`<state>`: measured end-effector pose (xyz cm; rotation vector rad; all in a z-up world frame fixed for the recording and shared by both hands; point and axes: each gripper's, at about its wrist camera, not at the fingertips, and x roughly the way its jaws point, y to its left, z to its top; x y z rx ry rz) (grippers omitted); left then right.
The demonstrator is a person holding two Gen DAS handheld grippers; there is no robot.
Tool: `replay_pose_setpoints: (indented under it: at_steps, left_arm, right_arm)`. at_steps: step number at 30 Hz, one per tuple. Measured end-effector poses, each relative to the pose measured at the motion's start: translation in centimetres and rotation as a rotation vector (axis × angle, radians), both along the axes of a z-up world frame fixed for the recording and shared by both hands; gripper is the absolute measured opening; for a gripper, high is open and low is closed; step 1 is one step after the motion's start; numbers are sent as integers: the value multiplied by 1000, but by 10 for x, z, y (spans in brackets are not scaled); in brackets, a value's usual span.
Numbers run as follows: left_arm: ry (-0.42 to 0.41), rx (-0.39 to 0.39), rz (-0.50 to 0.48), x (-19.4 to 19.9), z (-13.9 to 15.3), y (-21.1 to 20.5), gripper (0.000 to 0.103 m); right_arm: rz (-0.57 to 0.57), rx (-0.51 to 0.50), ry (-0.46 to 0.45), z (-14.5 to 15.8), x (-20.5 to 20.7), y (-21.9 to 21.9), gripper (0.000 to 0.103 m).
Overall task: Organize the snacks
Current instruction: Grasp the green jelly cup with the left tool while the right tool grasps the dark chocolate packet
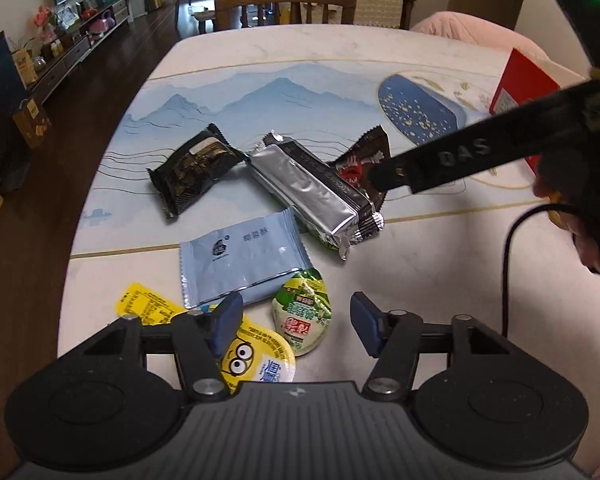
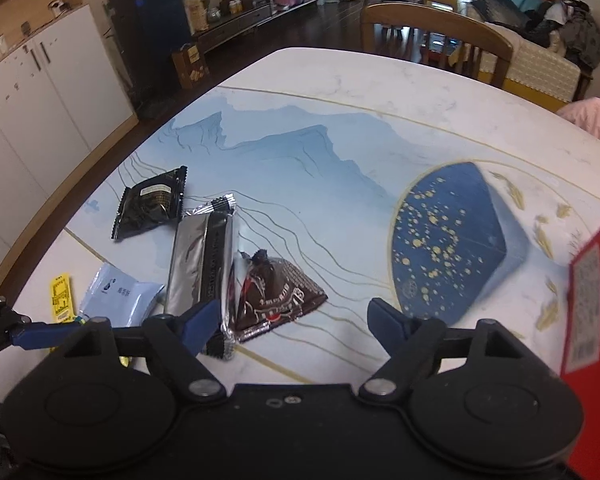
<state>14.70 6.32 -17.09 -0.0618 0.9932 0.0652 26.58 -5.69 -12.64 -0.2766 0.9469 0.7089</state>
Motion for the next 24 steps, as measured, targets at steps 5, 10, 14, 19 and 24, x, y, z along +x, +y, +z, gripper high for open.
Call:
replay_pose_setpoints:
  at_steps: [5,10,14,19,24]
  left_arm:
    - [18,4,-2,8,-4,-1,52]
    - [39,-3,-4,12,-5,-1,43]
    - [46,-10,-22,12,-5,-5,39]
    - [66,-30,-10,14,-9,-3,38]
    - [64,-6,-20,15,-11,-7,38]
  right_arm:
    - [39,-14,5,-8,9,10,78]
    - [36,14,25,-14,19,14,76]
    - [32,48,42,-16,25,12,71]
    - [6,48,58,-17,30,7,66]
    - [55,-3,4,-22,21,15,65]
